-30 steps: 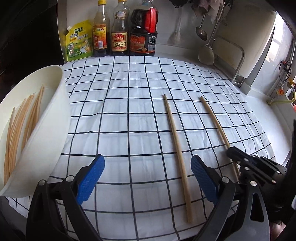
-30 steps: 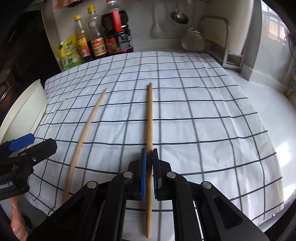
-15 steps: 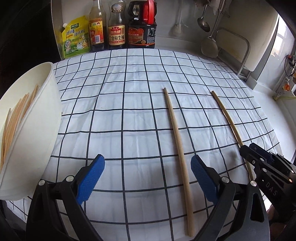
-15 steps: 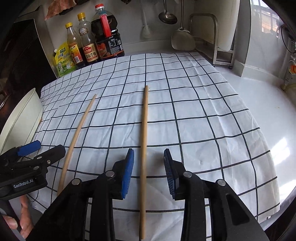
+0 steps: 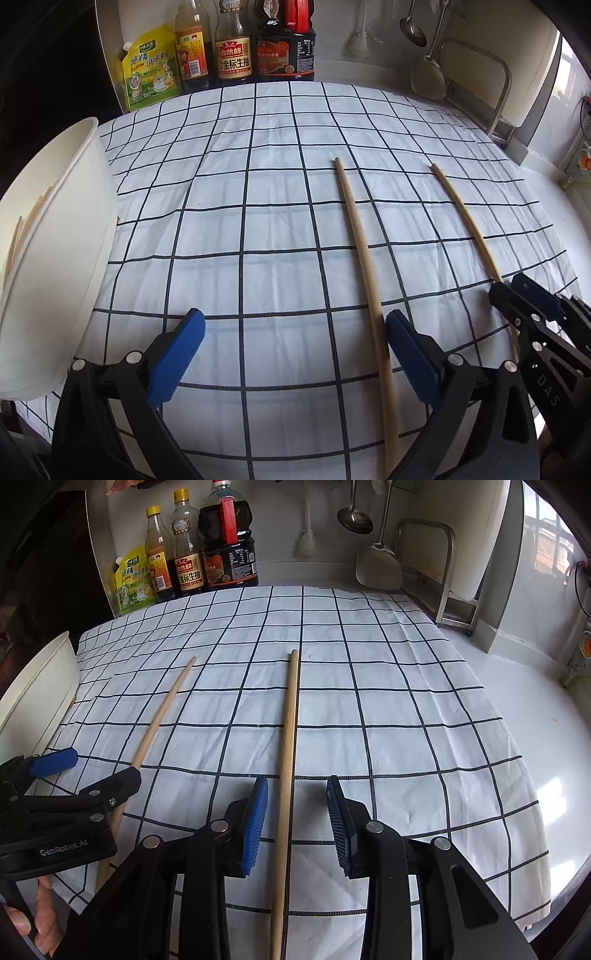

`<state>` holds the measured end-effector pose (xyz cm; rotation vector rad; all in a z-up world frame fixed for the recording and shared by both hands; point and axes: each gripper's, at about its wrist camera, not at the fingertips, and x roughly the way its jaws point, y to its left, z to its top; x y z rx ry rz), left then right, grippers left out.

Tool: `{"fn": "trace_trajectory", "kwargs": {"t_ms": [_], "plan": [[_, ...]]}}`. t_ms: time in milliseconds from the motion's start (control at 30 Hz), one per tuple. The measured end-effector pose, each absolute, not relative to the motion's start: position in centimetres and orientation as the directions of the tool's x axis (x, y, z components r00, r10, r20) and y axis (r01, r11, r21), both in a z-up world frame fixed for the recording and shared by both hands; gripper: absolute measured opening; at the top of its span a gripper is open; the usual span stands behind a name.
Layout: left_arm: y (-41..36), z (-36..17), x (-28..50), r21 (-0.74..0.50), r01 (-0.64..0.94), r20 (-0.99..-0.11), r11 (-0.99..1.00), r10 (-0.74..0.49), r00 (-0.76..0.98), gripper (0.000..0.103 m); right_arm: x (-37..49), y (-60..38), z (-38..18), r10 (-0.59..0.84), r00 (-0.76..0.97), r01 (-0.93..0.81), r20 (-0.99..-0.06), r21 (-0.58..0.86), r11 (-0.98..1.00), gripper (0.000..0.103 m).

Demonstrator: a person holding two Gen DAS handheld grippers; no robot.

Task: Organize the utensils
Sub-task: 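Position the left tool over a chopstick while the right tool lines up on another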

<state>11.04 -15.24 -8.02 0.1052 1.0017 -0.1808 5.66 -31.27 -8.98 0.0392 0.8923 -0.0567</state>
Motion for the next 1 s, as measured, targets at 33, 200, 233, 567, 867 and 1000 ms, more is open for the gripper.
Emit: {"fn": "trace_trajectory", "kwargs": {"t_ms": [33,200,233,567,867,1000], "plan": [[-15.2,-8.0,11.1,0.008,0.197,-0.844,0.98,-0.099,0.526,0.098,5.7,-31.3,-9.0,-0.034,0.627,0.065,-0.778,0.009,0.998,0.032],[-15.1,-8.1,11.1,0.007,0.199,-0.842,0.98,-0.102,0.53,0.097,5.7,-30.7,-9.1,-0.058,0.63,0.057,-0.774,-0.029,0.998,0.032],[-15.0,-8.0,11.1,0.006,0.2,-0.84,0.98,-0.104,0.533,0.097,5.8,-30.6,-9.1,-0.062,0.631,0.053,-0.773,-0.036,0.998,0.031],[-15.7,-7.5,10.2,0.005,0.232,-0.811,0.973,-0.132,0.57,0.063,6.1,-29.3,-9.2,-0.065,0.643,0.009,-0.763,-0.077,0.997,0.009],[-15.4,-7.1,10.1,-0.009,0.232,-0.808,0.973,-0.144,0.572,0.007,6.0,-29.8,-9.1,-0.033,0.648,0.016,-0.761,-0.03,0.999,0.006],[-15.0,-7.0,9.9,-0.032,0.226,-0.811,0.974,-0.157,0.563,0.007,5.9,-30.2,-9.1,-0.016,0.648,0.023,-0.762,-0.001,1.0,0.006]]}}
